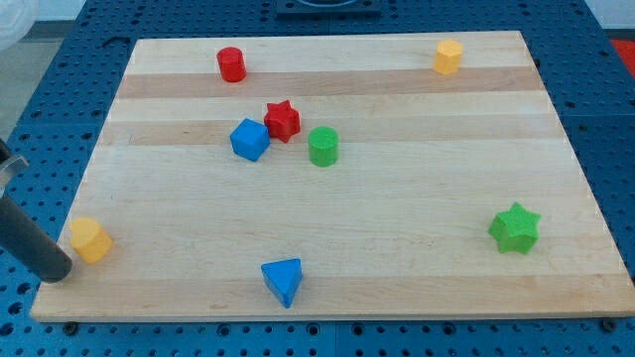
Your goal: Move the yellow heart closer to red star
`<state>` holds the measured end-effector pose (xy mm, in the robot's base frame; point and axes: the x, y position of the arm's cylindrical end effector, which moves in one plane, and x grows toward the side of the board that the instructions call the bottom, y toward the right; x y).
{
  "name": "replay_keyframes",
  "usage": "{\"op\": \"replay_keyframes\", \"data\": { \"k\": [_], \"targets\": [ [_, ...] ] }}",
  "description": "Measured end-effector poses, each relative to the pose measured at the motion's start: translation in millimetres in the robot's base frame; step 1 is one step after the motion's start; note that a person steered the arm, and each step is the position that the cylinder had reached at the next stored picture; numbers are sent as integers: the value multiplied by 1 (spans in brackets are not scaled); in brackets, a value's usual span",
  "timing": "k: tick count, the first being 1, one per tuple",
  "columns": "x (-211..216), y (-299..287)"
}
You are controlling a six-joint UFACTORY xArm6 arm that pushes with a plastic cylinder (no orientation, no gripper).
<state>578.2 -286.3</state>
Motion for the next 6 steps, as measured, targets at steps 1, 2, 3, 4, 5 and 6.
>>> {"op": "replay_keyframes", "data": {
  "k": [1,2,3,4,5,6],
  "targets": [
    [-25,2],
    [-46,41],
    [-44,78],
    [-50,99],
    [-50,126],
    [-50,156]
  ]
}}
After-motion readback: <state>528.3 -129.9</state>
